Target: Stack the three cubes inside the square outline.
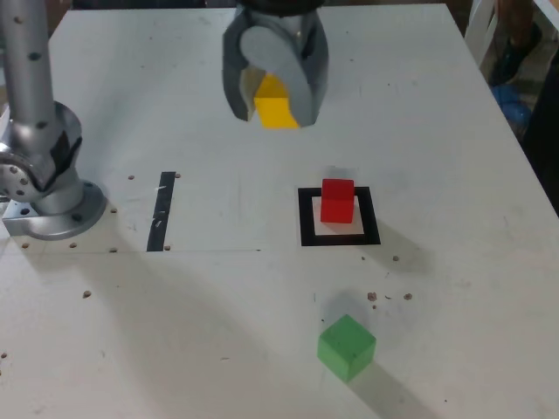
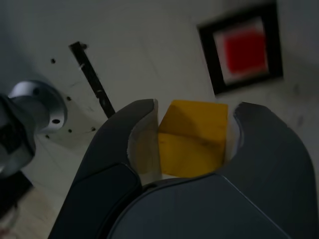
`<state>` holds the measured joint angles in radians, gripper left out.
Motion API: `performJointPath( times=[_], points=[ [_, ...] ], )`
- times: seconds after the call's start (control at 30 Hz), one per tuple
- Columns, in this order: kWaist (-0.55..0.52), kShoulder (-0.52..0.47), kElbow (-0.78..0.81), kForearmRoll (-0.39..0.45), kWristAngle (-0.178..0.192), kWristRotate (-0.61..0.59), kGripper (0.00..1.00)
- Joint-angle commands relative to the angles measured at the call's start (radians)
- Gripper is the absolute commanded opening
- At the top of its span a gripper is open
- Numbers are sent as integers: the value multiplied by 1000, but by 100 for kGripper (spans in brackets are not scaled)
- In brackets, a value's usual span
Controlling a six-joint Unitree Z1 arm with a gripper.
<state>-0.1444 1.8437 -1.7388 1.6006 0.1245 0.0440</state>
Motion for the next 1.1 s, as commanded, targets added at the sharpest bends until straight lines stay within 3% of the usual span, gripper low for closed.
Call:
performJointPath(
  times=[0.0,0.27,0.4,1.07],
  points=[
    [21,21,-3,5,0,-13,34],
    [84,123,-56,-11,-48,-45,36],
    [74,160,-106,-8,-55,-64,36],
    [77,276,-168,-14,-39,-67,33]
  ],
)
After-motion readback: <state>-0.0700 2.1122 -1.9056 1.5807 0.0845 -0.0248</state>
